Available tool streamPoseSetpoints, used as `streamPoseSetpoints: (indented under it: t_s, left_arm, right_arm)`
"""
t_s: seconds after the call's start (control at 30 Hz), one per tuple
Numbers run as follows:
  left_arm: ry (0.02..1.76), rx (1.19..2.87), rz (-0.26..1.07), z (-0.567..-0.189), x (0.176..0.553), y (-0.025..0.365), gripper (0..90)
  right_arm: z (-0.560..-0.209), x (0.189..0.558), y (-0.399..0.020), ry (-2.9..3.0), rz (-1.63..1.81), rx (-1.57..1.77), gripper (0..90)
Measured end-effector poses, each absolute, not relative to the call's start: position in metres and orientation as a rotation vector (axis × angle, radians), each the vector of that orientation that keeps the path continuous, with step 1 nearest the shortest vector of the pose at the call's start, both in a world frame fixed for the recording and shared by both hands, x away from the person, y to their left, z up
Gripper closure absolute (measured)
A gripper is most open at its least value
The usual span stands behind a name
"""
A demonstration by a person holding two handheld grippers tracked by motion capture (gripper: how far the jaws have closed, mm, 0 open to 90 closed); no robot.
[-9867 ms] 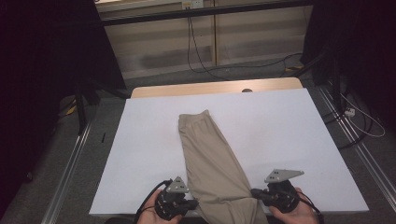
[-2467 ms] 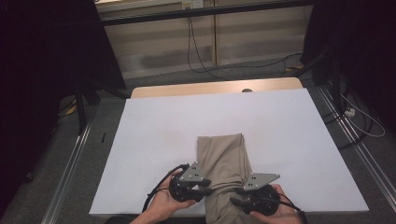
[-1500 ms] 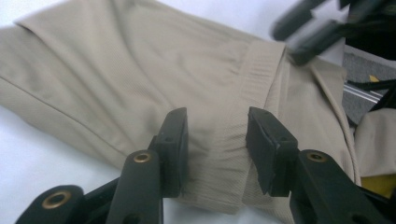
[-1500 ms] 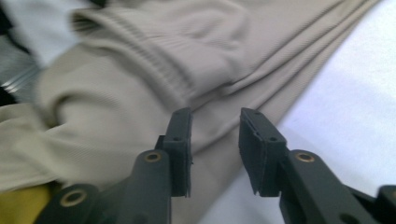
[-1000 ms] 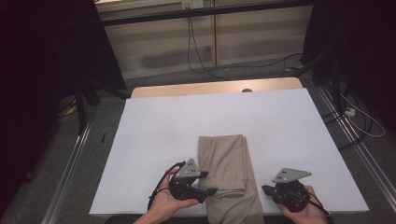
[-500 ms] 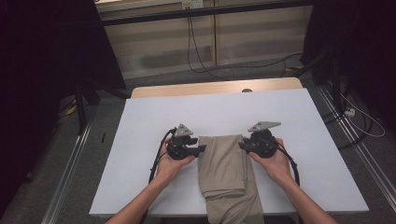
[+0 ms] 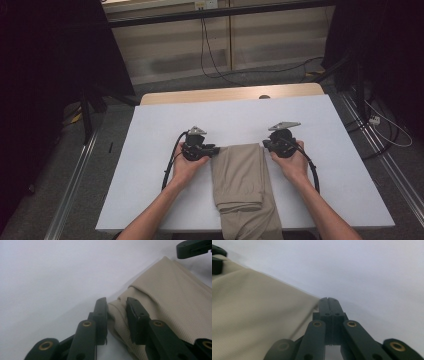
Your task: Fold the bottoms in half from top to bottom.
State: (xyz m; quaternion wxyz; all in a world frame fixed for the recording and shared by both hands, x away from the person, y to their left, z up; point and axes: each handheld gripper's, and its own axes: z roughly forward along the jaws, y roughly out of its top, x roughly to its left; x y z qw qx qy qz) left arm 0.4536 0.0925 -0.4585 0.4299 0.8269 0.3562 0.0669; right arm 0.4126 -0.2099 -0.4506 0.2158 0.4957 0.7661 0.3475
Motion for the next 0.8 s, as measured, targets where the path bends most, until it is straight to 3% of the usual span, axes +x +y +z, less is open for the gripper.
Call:
streamPoseSetpoints:
  t_s: [0.1,0.13,0.17,0.23,0.33,0.47,0.53,0.57,0.63,0.67,0.7,0.73,0.77,0.8]
  left_arm:
    - [0.912,2.046,0.191,-0.458,0.454,0.093,64.2]
    - [0.91,2.05,0.189,-0.458,0.454,0.094,64.3]
    - [0.904,2.055,0.191,-0.458,0.453,0.093,64.9]
    - [0.902,2.06,0.196,-0.459,0.452,0.093,65.2]
    - [0.914,2.07,0.215,-0.461,0.452,0.093,60.6]
    - [0.938,2.057,0.223,-0.463,0.453,0.095,50.4]
    - [0.911,2.077,0.226,-0.464,0.452,0.091,41.8]
    - [0.896,2.091,0.233,-0.464,0.45,0.088,34.8]
    - [0.891,2.12,0.272,-0.463,0.446,0.083,34.6]
    - [0.882,2.109,0.253,-0.463,0.445,0.082,40.1]
    - [0.852,2.109,0.186,-0.463,0.445,0.082,53.3]
    - [0.834,2.112,0.17,-0.464,0.443,0.08,64.6]
    - [0.826,2.132,0.182,-0.462,0.441,0.079,66.7]
    - [0.836,2.122,0.139,-0.462,0.441,0.08,79.0]
  right_arm:
    - [-0.45,0.408,-0.215,2.13,1.045,1.378,90.0]
    - [-0.45,0.407,-0.215,2.15,1.084,1.381,86.0]
    - [-0.45,0.407,-0.213,2.169,1.095,1.383,70.1]
    - [-0.453,0.408,-0.209,2.168,1.078,1.388,52.0]
    - [-0.458,0.412,-0.206,2.174,1.077,1.405,40.7]
    - [-0.463,0.417,-0.201,2.172,1.051,1.387,33.6]
    - [-0.465,0.416,-0.195,2.181,1.008,1.326,35.8]
    - [-0.465,0.415,-0.194,2.186,1.009,1.313,41.4]
    - [-0.464,0.415,-0.194,2.201,1.03,1.309,57.0]
    - [-0.464,0.415,-0.192,2.218,1.048,1.299,68.2]
    - [-0.463,0.415,-0.192,2.248,1.078,1.289,82.2]
    - [-0.463,0.414,-0.191,2.267,1.102,1.295,83.2]
    - [-0.463,0.414,-0.19,2.261,1.098,1.303,83.9]
    - [-0.463,0.414,-0.191,2.26,1.103,1.314,84.8]
